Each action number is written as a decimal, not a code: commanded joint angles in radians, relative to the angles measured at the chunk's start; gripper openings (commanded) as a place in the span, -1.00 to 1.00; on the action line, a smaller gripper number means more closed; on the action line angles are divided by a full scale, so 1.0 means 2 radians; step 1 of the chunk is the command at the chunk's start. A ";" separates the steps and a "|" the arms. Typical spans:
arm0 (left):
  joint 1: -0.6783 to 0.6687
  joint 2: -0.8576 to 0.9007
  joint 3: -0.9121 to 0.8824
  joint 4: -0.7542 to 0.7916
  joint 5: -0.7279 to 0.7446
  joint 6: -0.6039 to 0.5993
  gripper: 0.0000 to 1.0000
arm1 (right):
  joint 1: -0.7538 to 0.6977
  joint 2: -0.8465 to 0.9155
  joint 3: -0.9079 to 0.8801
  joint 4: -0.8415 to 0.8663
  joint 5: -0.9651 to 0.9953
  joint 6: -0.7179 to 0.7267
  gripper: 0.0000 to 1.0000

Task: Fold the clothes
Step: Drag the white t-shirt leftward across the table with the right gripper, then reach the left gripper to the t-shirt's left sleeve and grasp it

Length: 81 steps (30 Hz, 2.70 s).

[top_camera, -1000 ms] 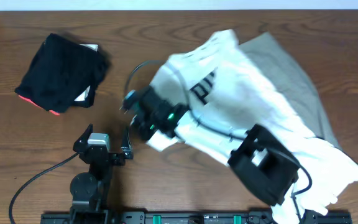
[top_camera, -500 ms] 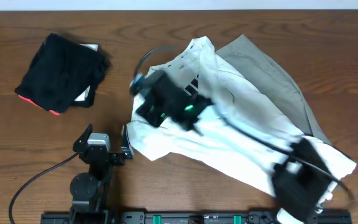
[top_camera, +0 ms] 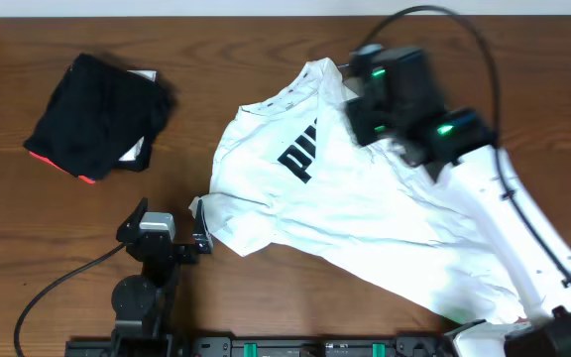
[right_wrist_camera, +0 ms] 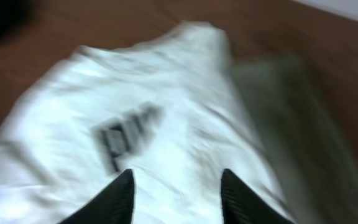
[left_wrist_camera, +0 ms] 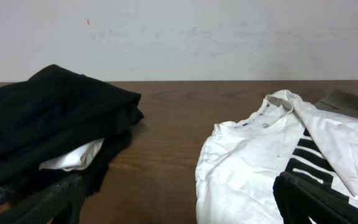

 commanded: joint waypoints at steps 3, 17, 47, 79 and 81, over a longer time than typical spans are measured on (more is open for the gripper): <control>-0.001 -0.003 -0.008 -0.016 0.009 0.007 0.96 | -0.087 0.035 0.002 -0.029 0.015 -0.020 -0.51; -0.001 -0.003 -0.008 -0.017 0.009 0.007 0.96 | -0.156 0.200 0.001 -0.039 0.015 -0.031 -0.95; -0.001 0.467 0.453 -0.368 0.101 -0.039 0.96 | -0.193 0.231 -0.032 0.032 0.002 -0.031 -0.96; -0.001 0.764 0.466 -0.426 0.137 -0.173 -0.11 | -0.194 0.231 -0.032 0.039 0.002 -0.031 -0.95; -0.001 0.764 0.442 -0.403 0.137 -0.195 -0.11 | -0.194 0.231 -0.032 0.040 0.002 -0.031 -0.95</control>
